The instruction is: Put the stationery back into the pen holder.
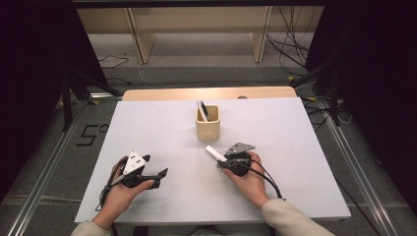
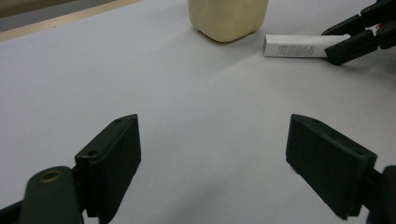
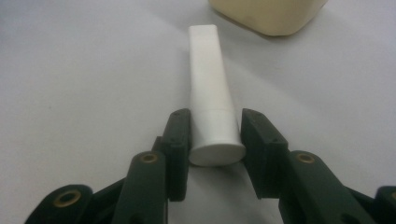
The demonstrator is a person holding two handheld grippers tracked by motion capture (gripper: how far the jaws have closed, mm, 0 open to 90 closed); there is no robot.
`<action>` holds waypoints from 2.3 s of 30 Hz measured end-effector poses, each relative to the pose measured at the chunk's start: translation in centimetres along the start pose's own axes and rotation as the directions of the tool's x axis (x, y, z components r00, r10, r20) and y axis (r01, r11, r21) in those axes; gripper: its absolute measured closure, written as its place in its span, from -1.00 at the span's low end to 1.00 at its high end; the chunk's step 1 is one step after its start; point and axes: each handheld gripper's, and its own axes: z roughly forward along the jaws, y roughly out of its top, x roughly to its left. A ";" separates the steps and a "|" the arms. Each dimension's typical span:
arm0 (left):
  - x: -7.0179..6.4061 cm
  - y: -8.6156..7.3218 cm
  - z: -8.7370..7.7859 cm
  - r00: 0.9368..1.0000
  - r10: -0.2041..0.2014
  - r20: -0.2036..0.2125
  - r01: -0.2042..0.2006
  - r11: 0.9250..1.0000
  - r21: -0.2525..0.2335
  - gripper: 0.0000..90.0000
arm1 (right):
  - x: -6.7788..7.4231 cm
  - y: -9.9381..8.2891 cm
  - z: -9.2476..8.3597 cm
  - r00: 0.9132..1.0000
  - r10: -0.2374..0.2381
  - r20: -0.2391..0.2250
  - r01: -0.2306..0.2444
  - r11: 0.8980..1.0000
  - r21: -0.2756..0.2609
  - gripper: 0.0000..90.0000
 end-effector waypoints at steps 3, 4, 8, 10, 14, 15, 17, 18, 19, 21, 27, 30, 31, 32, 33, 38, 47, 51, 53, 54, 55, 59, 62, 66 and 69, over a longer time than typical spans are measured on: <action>0.0 0.0 0.0 1.000 0.000 0.000 0.000 1.000 0.000 -0.61 | 0.0 0.0 0.0 1.000 -0.001 0.001 0.001 1.000 0.000 0.44; 0.0 0.0 0.0 1.000 0.000 0.000 0.000 1.000 0.000 -0.61 | 0.0 0.0 0.0 1.000 0.000 0.000 0.000 1.000 0.000 0.44; 0.0 0.0 0.0 1.000 0.000 0.000 0.000 1.000 0.000 -0.61 | 0.0 0.0 0.0 1.000 0.002 -0.001 -0.002 1.000 0.003 0.44; 0.0 0.0 0.0 1.000 0.002 0.000 -0.002 1.000 0.000 -0.61 | 0.0 0.0 0.0 1.000 0.004 -0.002 -0.004 1.000 0.003 0.44; 0.0 0.0 0.0 1.000 0.002 0.000 -0.002 1.000 0.000 -0.61 | -0.1 0.0 0.0 1.000 0.010 -0.006 -0.010 1.000 0.006 0.45; 0.0 0.0 0.0 1.000 0.002 0.000 -0.002 1.000 -0.001 -0.61 | -0.1 0.0 0.0 1.000 0.010 -0.006 -0.010 1.000 0.007 0.45; 0.0 0.0 0.0 1.000 0.001 0.000 -0.001 1.000 0.001 -0.61 | -0.1 0.0 0.0 1.000 0.009 -0.008 -0.009 1.000 0.006 0.45; 0.0 0.0 0.0 1.000 0.001 0.000 -0.001 1.000 0.000 -0.61 | -0.1 0.0 0.0 1.000 0.009 -0.008 -0.009 1.000 0.005 0.45; 0.0 0.0 0.0 1.000 0.001 0.000 -0.001 1.000 0.000 -0.61 | -0.1 0.0 0.0 1.000 0.007 -0.008 -0.007 1.000 0.006 0.45; 0.0 0.0 0.0 1.000 0.002 0.000 -0.002 1.000 0.001 -0.61 | -0.1 0.1 0.0 1.000 0.007 -0.008 -0.007 1.000 0.008 0.45; 0.0 0.0 0.0 1.000 0.001 0.000 -0.001 1.000 0.001 -0.61 | -0.2 0.1 0.0 1.000 0.008 -0.010 -0.008 1.000 0.007 0.46; 0.0 0.0 0.0 1.000 0.001 0.000 -0.001 1.000 0.000 -0.61 | -0.2 0.1 0.0 1.000 0.015 -0.013 -0.015 1.000 0.005 0.46; 0.0 0.0 0.0 1.000 0.001 0.000 -0.001 1.000 0.000 -0.61 | -0.2 0.1 0.0 1.000 0.014 -0.015 -0.014 1.000 0.006 0.46; 0.0 0.0 0.0 1.000 0.001 0.000 -0.001 1.000 -0.001 -0.61 | -0.2 0.1 0.0 1.000 0.015 -0.015 -0.015 1.000 0.005 0.46; 0.0 0.0 0.0 1.000 0.001 0.000 -0.001 1.000 -0.001 -0.61 | -0.3 0.1 0.0 1.000 0.017 -0.018 -0.017 1.000 0.002 0.46; 0.0 0.0 0.0 1.000 0.003 0.000 -0.003 1.000 -0.001 -0.61 | -0.4 0.1 0.0 0.999 0.030 -0.027 -0.030 1.000 -0.002 0.46; 0.0 0.0 0.0 1.000 0.003 0.000 -0.003 1.000 -0.001 -0.61 | -0.7 0.3 -0.4 0.998 0.042 -0.046 -0.043 0.999 -0.017 0.46; 0.0 0.0 0.0 1.000 0.001 0.000 -0.001 1.000 -0.001 -0.61 | -0.7 0.4 -0.7 0.998 0.041 -0.052 -0.043 0.999 -0.033 0.46; 0.0 0.0 0.0 1.000 0.001 0.000 -0.001 1.000 0.000 -0.61 | -0.7 0.5 -0.7 0.998 0.044 -0.055 -0.045 0.998 -0.033 0.46; 0.0 0.0 0.0 1.000 0.003 0.000 -0.003 1.000 -0.001 -0.61 | -0.7 0.5 -0.8 0.997 0.044 -0.056 -0.046 0.998 -0.032 0.46; 0.1 0.0 0.0 1.000 0.002 0.000 -0.002 1.000 0.000 -0.61 | -0.7 0.5 -0.8 0.997 0.046 -0.058 -0.047 0.998 -0.031 0.46; 0.1 0.0 0.0 1.000 0.002 0.000 -0.002 1.000 -0.001 -0.61 | -0.7 0.6 -1.0 0.996 0.056 -0.063 -0.059 0.997 -0.049 0.46; 0.1 0.0 0.0 1.000 0.003 0.000 -0.003 1.000 0.000 -0.61 | -0.8 0.9 -1.3 0.996 0.057 -0.069 -0.061 0.996 -0.063 0.46; 0.0 0.0 0.0 1.000 0.003 0.000 -0.003 1.000 -0.001 -0.61 | -1.0 1.0 -1.6 0.995 0.064 -0.073 -0.070 0.995 -0.075 0.46; 0.1 0.0 0.0 1.000 0.003 0.000 -0.003 1.000 0.000 -0.61 | -1.0 1.1 -1.8 0.994 0.070 -0.083 -0.077 0.994 -0.078 0.46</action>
